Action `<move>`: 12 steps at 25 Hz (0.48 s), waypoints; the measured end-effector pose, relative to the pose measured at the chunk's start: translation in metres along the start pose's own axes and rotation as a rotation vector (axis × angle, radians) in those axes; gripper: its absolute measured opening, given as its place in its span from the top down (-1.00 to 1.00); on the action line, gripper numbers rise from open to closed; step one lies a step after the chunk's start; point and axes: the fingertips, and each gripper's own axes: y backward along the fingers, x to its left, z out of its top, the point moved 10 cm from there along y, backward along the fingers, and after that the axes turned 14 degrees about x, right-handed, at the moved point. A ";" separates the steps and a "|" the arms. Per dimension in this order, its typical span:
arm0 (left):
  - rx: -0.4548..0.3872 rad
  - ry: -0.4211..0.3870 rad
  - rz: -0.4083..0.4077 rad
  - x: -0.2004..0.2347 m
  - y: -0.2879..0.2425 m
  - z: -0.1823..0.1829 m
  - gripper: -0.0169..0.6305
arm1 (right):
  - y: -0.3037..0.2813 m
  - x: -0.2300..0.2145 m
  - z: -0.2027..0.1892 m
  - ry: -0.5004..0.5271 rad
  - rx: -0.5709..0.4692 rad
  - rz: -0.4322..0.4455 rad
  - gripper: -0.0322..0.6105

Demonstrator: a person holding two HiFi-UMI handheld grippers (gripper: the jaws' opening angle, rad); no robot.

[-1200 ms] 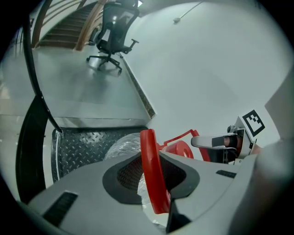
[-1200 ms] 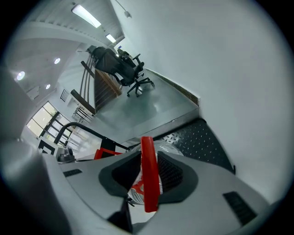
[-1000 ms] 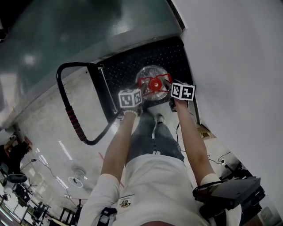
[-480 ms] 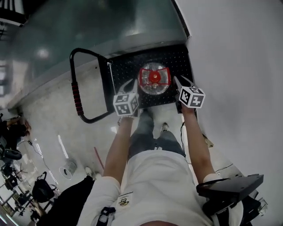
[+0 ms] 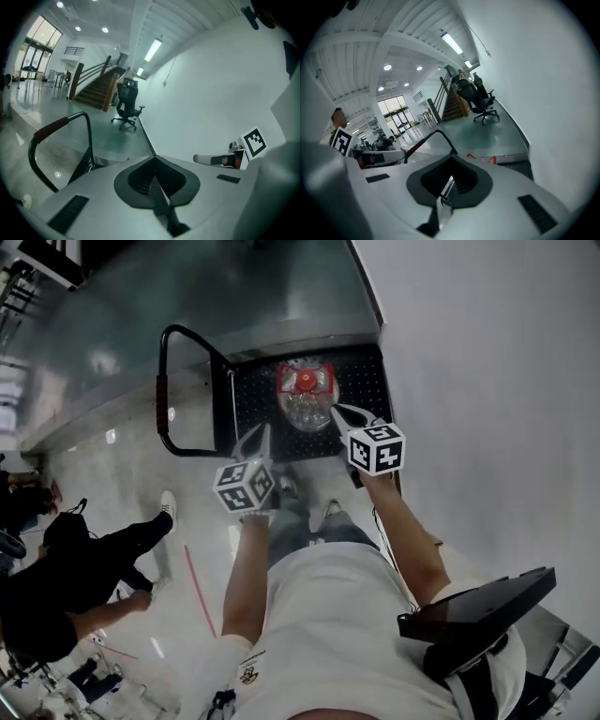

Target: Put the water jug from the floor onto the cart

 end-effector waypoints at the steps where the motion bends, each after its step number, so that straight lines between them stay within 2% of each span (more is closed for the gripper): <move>1: -0.004 -0.004 -0.006 -0.006 0.017 -0.010 0.93 | 0.012 0.013 -0.009 0.016 -0.006 0.004 0.85; 6: -0.030 -0.025 -0.035 0.000 0.079 -0.067 0.93 | 0.048 0.080 -0.058 0.071 -0.047 -0.012 0.85; 12: -0.012 -0.079 -0.084 -0.011 0.105 -0.076 0.93 | 0.080 0.115 -0.071 0.024 -0.102 -0.038 0.85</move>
